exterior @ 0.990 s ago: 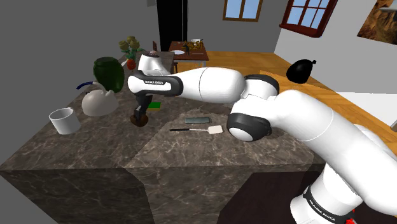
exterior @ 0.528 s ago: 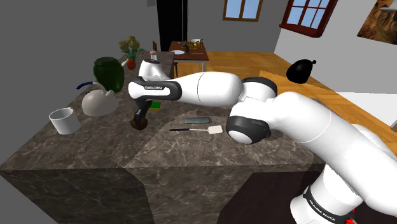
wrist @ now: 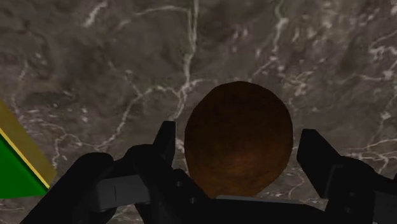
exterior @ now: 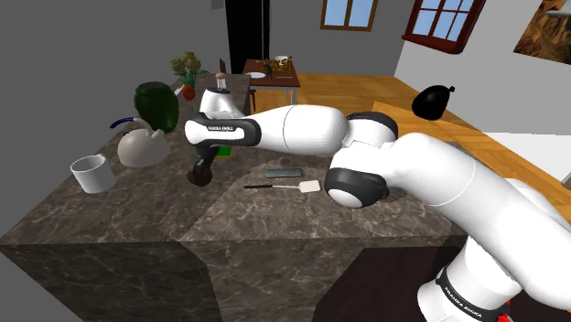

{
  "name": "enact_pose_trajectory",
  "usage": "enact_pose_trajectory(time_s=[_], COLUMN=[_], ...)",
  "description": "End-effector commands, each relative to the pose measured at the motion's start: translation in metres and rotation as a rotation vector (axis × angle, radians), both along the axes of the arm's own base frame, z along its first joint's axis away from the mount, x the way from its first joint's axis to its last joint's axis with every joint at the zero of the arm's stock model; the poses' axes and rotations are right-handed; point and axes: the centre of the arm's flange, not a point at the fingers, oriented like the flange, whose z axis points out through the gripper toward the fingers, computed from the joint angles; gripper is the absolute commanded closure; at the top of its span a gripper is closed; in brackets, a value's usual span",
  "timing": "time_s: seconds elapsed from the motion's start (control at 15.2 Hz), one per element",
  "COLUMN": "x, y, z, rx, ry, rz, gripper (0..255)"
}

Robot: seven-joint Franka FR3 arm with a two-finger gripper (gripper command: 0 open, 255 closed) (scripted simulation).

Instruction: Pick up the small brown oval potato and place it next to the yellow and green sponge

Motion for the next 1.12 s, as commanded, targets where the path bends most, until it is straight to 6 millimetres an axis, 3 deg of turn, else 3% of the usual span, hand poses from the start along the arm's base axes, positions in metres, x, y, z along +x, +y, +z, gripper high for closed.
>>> enact_pose_trajectory(time_s=[0.0,0.26,0.53,1.06], x=[-0.001,-0.001,-0.01,-0.01], y=[-0.002,-0.002,-0.013,-0.013], z=[-0.006,-0.009,0.039,0.039], rx=[-0.006,-0.006,-0.006,-0.006], ry=[0.01,0.011,0.011,0.011], rz=[-0.003,-0.003,-0.003,-0.003], gripper=[0,0,0,0])
